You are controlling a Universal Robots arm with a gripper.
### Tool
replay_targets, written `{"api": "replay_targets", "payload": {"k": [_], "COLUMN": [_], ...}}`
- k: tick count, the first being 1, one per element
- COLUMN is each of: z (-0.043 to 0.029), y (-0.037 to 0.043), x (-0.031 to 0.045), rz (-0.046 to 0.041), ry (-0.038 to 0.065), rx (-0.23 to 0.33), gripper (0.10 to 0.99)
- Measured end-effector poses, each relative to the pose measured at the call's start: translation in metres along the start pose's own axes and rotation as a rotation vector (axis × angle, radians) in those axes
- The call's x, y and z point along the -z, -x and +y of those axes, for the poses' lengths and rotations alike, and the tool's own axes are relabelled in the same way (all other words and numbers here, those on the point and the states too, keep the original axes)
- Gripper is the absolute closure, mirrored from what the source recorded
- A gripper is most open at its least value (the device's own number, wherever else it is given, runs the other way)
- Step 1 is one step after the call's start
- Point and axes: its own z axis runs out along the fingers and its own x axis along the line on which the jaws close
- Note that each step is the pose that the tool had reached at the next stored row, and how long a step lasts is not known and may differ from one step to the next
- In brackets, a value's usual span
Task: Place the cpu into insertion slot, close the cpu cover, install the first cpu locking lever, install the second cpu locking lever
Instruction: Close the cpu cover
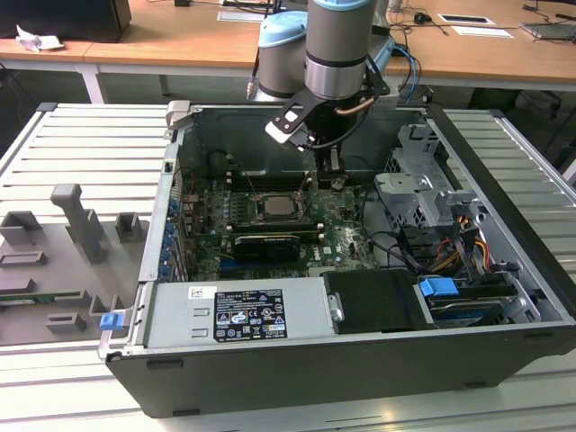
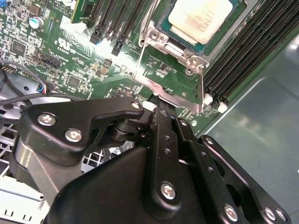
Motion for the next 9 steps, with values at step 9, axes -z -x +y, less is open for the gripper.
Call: {"api": "replay_targets", "payload": {"k": [9], "z": [-0.0017], "y": [0.0000], "x": [0.0001], "rz": [0.0001], "ry": [0.000], "rx": [0.000], "gripper": [0.980]}}
